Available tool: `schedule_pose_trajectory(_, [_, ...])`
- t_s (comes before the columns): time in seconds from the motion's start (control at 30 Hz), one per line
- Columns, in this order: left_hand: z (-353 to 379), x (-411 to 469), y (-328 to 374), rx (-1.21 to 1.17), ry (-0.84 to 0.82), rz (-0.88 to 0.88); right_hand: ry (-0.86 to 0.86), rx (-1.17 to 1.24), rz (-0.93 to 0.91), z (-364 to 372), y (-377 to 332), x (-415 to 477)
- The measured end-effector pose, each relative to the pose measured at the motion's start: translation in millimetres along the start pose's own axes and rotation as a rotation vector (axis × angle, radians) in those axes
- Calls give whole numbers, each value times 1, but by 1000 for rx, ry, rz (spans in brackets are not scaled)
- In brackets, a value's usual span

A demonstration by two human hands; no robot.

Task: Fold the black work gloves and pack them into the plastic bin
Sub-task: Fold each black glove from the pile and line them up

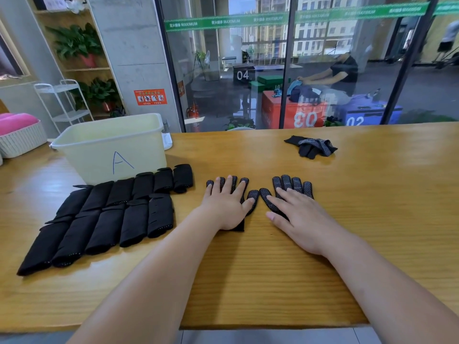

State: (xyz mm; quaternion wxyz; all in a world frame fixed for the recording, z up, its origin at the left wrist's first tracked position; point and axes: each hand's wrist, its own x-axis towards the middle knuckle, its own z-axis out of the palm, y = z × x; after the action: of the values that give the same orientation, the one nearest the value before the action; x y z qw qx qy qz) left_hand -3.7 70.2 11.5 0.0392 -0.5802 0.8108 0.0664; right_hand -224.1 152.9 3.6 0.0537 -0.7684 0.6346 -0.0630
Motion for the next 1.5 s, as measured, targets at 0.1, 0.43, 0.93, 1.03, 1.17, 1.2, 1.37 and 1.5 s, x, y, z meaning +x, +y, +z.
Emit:
schedule_pose_trajectory(0.1, [5, -12, -1, -5, 6, 16, 28, 26, 2, -4, -2, -4])
schedule_pose_trajectory(0.43, [15, -51, -10, -10, 51, 58, -136, -71, 48, -9, -15, -17])
schedule_pose_trajectory(0.93, [25, -94, -20, -128, 161, 249, -87, -34, -33, -2, -37, -67])
schedule_pose_trajectory(1.03, [25, -92, -18, -121, 164, 237, -54, -23, -39, -1, -38, -67])
schedule_pose_trajectory(1.17, [26, -92, -20, -196, 210, 245, 78, 40, -54, 3, -35, -67])
schedule_pose_trajectory(1.2, [26, -92, -21, -230, 232, 254, 98, 61, -57, 4, -34, -67])
schedule_pose_trajectory(1.37, [17, -96, -26, -364, 405, 305, 72, 97, -53, 5, -33, -65])
schedule_pose_trajectory(1.5, [16, -97, -29, -367, 424, 342, 73, 81, -61, 6, -33, -64])
